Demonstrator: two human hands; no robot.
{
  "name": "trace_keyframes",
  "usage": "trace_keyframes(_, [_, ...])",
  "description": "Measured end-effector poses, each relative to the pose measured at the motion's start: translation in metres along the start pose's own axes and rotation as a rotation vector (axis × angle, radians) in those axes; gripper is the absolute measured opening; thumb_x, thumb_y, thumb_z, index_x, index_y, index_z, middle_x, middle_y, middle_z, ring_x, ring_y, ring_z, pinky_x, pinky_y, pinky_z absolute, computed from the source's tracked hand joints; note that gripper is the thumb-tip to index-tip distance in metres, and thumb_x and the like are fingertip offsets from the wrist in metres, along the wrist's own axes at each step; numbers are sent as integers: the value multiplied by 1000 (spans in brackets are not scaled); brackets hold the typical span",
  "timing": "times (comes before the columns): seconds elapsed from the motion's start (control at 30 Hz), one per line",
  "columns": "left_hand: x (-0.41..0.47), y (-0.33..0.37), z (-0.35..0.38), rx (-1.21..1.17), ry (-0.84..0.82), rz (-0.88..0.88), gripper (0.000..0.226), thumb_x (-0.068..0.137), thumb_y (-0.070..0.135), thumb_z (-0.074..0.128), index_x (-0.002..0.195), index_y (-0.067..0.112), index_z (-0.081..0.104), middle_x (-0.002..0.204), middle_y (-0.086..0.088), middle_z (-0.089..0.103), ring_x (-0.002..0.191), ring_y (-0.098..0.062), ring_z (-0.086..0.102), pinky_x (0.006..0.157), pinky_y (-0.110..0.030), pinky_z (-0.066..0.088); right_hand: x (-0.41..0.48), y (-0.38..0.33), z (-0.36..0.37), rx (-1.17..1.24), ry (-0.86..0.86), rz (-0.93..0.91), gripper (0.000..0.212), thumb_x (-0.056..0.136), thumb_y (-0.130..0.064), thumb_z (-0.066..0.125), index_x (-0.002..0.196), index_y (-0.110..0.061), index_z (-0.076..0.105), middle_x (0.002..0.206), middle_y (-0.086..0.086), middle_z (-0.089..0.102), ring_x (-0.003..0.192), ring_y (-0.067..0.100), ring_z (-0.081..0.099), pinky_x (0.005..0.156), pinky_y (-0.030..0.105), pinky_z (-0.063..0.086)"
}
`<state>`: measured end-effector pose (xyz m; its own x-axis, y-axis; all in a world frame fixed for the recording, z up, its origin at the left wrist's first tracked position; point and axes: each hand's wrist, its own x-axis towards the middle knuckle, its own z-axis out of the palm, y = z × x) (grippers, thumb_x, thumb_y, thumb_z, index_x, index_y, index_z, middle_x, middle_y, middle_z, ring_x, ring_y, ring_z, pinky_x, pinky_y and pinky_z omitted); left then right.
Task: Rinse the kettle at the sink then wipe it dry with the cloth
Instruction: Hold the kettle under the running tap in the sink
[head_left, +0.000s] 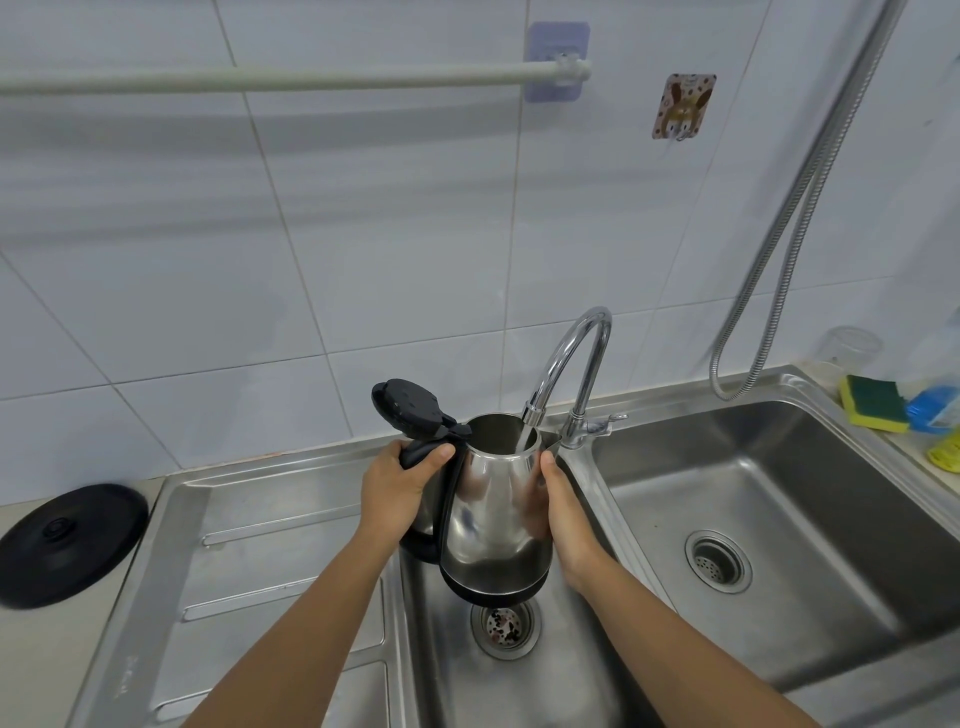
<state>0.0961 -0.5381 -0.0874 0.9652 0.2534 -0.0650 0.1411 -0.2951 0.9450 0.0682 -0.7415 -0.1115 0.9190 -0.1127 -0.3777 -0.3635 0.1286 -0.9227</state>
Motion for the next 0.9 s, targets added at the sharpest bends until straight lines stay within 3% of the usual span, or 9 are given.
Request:
trace_keyframes(0.23, [1,0,0,3,-1,1,37,75,57,74,91,25,65,85,10,71,81,-6,63,64,-23,43,3,1,-1,3,8,15,50,93,-68,44,128,-36,61,119,-17,62,115,4,53,104,30,32])
trace_keyframes(0.43, [1,0,1,14,-2,-3,36,75,58,74,90,26,64,84,11,70,79,-4,63,62,-21,41,6,3,-3,23,-1,4,41,94,-65,44,122,-40,60,112,-24,59,102,-11,48,99,27,30])
trace_keyframes(0.77, [3,-2,5,1,-12,1,38,76,55,75,93,22,66,87,8,71,82,-7,63,65,-24,43,5,1,-5,3,-1,5,50,96,-65,42,131,-34,60,124,-14,63,115,0,53,102,29,33])
trace_keyframes(0.9, [3,-2,7,5,-13,2,39,75,56,74,93,22,66,86,9,70,82,-6,63,64,-23,42,3,-1,-5,11,-1,3,45,96,-64,43,125,-36,61,123,-14,64,109,-4,53,97,27,34])
